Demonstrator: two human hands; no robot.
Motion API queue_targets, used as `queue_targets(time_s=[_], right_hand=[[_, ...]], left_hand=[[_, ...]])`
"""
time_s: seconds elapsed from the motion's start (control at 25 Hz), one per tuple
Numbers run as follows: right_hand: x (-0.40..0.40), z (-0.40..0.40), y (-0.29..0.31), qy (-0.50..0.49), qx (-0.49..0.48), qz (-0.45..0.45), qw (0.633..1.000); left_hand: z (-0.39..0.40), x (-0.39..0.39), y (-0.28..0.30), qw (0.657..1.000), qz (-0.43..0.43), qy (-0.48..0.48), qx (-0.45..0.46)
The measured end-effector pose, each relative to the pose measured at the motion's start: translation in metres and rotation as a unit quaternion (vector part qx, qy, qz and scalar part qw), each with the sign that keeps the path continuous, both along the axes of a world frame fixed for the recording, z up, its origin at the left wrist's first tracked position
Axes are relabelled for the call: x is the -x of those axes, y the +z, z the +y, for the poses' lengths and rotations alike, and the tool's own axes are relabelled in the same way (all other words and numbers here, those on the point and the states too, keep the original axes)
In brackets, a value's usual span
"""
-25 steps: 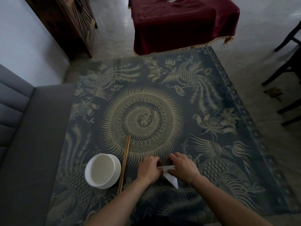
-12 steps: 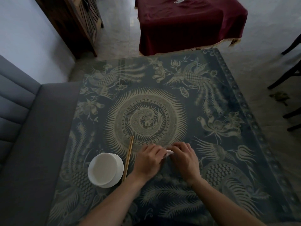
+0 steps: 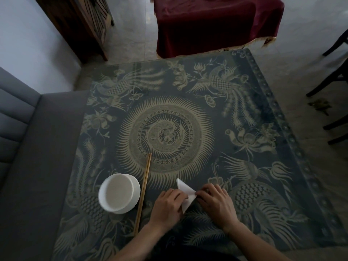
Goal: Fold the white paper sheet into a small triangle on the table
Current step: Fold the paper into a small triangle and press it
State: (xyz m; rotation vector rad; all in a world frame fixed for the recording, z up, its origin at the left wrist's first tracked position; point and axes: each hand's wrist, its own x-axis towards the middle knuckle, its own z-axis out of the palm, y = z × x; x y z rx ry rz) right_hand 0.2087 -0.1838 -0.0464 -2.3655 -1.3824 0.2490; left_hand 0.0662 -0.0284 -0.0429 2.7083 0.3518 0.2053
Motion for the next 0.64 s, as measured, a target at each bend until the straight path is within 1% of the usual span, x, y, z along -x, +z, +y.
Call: queue_targets(time_s=[0.28,0.48,0.64], right_hand=[[-0.001,0.008,0.003,-0.009,-0.007,0.009,1.000],[0.001,0.012,0.001,-0.036,-0.011,0.033,0.999],[0.001,0.019,0.001,-0.058,0.012,0.049,0.997]], left_hand=[[0.007,-0.001,-0.001,0.991,0.074,0.090,0.073],[0.010,-0.007,-0.001,0.980,0.079,0.133,0.126],[0.014,-0.011,0.000,0.966,0.083,0.179,0.169]])
